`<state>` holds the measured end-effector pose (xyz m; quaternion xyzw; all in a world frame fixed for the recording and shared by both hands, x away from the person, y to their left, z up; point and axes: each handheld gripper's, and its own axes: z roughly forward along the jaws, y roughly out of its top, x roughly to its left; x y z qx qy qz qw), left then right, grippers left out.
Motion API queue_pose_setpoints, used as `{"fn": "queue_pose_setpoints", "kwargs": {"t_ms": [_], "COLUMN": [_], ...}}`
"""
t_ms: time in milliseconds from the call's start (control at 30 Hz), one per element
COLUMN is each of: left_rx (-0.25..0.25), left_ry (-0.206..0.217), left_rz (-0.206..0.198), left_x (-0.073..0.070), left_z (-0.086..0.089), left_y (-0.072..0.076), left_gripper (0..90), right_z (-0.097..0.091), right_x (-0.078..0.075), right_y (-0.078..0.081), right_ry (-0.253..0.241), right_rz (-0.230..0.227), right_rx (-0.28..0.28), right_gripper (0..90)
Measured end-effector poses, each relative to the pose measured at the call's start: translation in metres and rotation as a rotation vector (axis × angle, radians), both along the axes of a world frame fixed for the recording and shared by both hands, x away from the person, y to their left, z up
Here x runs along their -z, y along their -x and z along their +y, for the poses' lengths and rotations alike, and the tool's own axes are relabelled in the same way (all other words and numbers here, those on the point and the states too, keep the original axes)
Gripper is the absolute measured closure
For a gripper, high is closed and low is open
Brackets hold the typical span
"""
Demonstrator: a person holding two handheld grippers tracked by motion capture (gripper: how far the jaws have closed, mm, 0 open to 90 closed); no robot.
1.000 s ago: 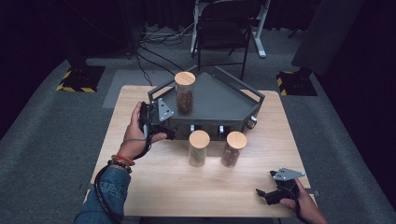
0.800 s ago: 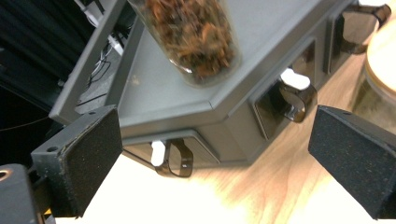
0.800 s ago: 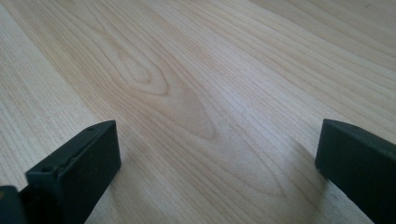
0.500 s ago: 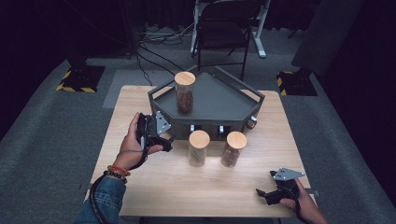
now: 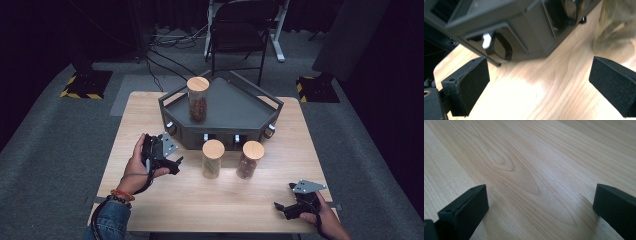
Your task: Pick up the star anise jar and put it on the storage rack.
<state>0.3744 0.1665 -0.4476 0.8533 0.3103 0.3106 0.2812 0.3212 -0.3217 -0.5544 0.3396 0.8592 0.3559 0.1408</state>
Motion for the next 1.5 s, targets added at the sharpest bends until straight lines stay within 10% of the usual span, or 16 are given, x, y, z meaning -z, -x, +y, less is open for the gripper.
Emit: {"fn": "queue_pose_setpoints", "kwargs": {"t_ms": [1500], "left_rx": [-0.125], "left_ry": [0.087], "left_rz": [0.200], "left_x": [0.093], "left_z": [0.053], "left_y": [0.056], "left_gripper": [2.7], "right_z": [0.000], "right_x": [0.000], "right_y": [0.000], "right_ry": [0.000], "right_rz": [0.000], "right_rx": [0.000], "right_gripper": [0.1]}}
